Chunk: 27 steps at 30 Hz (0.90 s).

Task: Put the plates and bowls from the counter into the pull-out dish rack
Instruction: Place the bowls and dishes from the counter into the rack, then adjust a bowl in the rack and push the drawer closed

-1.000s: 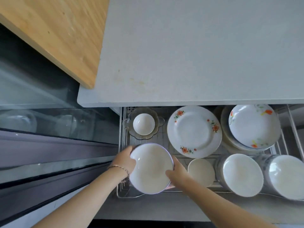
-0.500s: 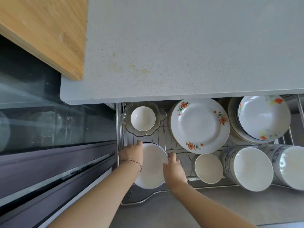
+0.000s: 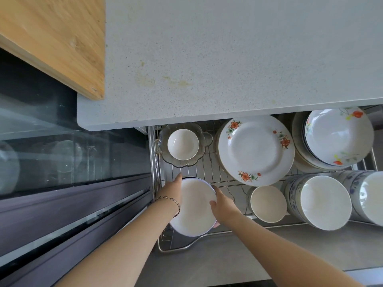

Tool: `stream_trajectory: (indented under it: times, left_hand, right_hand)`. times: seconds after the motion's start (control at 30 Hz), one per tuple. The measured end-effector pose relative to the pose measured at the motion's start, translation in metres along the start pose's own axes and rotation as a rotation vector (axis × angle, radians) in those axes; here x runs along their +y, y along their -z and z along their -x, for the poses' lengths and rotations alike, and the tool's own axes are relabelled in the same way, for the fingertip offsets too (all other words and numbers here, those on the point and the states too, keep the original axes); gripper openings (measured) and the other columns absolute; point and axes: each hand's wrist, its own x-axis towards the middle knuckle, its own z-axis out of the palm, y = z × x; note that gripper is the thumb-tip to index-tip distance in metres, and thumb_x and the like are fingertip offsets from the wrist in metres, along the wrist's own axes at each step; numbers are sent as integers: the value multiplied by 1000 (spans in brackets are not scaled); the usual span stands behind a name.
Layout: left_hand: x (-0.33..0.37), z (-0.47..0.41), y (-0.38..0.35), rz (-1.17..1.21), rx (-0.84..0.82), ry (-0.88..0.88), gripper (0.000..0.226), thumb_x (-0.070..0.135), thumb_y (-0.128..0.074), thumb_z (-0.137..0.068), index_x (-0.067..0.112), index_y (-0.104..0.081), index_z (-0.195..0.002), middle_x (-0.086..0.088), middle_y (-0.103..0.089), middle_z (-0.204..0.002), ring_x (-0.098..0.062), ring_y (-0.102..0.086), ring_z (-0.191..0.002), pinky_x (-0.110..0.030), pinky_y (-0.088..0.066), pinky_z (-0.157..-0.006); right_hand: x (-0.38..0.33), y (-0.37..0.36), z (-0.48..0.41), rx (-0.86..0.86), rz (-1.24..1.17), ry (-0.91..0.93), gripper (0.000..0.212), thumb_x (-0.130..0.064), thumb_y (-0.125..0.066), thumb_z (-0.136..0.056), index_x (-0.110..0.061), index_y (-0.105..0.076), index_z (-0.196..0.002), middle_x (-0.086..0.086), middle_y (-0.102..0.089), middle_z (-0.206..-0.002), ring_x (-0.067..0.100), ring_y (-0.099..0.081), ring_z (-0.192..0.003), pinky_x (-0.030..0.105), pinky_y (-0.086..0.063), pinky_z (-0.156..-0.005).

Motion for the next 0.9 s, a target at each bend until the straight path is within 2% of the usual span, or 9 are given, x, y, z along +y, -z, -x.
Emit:
stream_trajectory:
  times: [0.13, 0.3, 0.4, 0.5, 0.63, 0.7, 0.77, 0.83, 0.9]
  left_hand:
    - [-5, -1, -5, -29, 21, 27, 73, -6, -33, -90, 25, -6, -151, -17, -56, -121, -31, -59, -110, -36, -47, -89]
    - [-7, 10, -11, 21, 75, 59, 74, 4, -41, -92, 21, 0, -152, -14, -46, -133, -29, -55, -115, -36, -46, -87]
    - [3, 31, -7, -52, 191, 13, 67, 11, -43, -92, 16, -10, -150, -13, -31, -147, -30, -39, -133, -38, -39, -104]
    - [25, 60, -3, -18, 297, -40, 54, 11, -42, -92, 13, -27, -144, -10, -34, -146, -26, -39, -132, -34, -37, -105]
    - [68, 100, -9, 208, 315, -68, 40, 9, -39, -94, 13, -47, -133, -8, -50, -134, -25, -50, -121, -29, -40, -96]
    - [90, 118, -23, 385, 285, -57, 33, 9, -38, -94, 14, -55, -123, -8, -60, -121, -25, -57, -105, -23, -42, -85]
    - [116, 140, -42, 646, 240, -38, 24, 9, -38, -93, 15, -59, -103, -8, -67, -97, -22, -61, -83, -24, -49, -78]
    - [144, 164, -62, 821, 208, -8, 20, 8, -36, -94, 13, -55, -92, -4, -62, -76, -15, -58, -64, -18, -50, -53]
    - [168, 183, -83, 915, 193, 14, 19, 6, -35, -95, 12, -53, -90, -3, -57, -72, -11, -53, -58, -11, -41, -38]
  right_hand:
    - [0, -5, 0, 5, 14, -17, 57, -16, -29, -97, -32, -13, -148, 19, -59, -122, 38, -68, -92, 47, -55, -87]
    - [9, 5, 8, 19, 14, -26, 62, -37, -37, -97, -16, -12, -149, 13, -61, -125, 28, -66, -97, 26, -46, -75]
    - [23, 19, 20, 71, -48, 2, 57, -41, -42, -94, -16, -29, -144, 9, -58, -129, 28, -60, -112, 33, -49, -89]
    - [48, 36, 41, 91, -78, 30, 43, -31, -45, -93, -14, -46, -133, 11, -61, -123, 28, -62, -108, 36, -51, -93]
    - [92, 68, 75, 142, -125, 99, 34, -21, -44, -93, -16, -53, -126, 8, -64, -109, 26, -64, -100, 28, -51, -70]
    - [117, 84, 91, 183, -162, 137, 31, -17, -44, -92, -15, -55, -121, 7, -65, -101, 24, -65, -88, 23, -49, -62]
    - [146, 100, 103, 229, -188, 172, 30, -14, -46, -90, -12, -58, -118, 11, -66, -101, 25, -63, -80, 31, -55, -73]
    - [176, 114, 115, 269, -179, 195, 27, -13, -48, -90, -12, -60, -113, 11, -62, -97, 26, -59, -83, 39, -53, -90]
    - [202, 128, 129, 290, -160, 201, 14, -13, -49, -89, -16, -57, -101, 9, -59, -96, 24, -57, -81, 36, -54, -86]
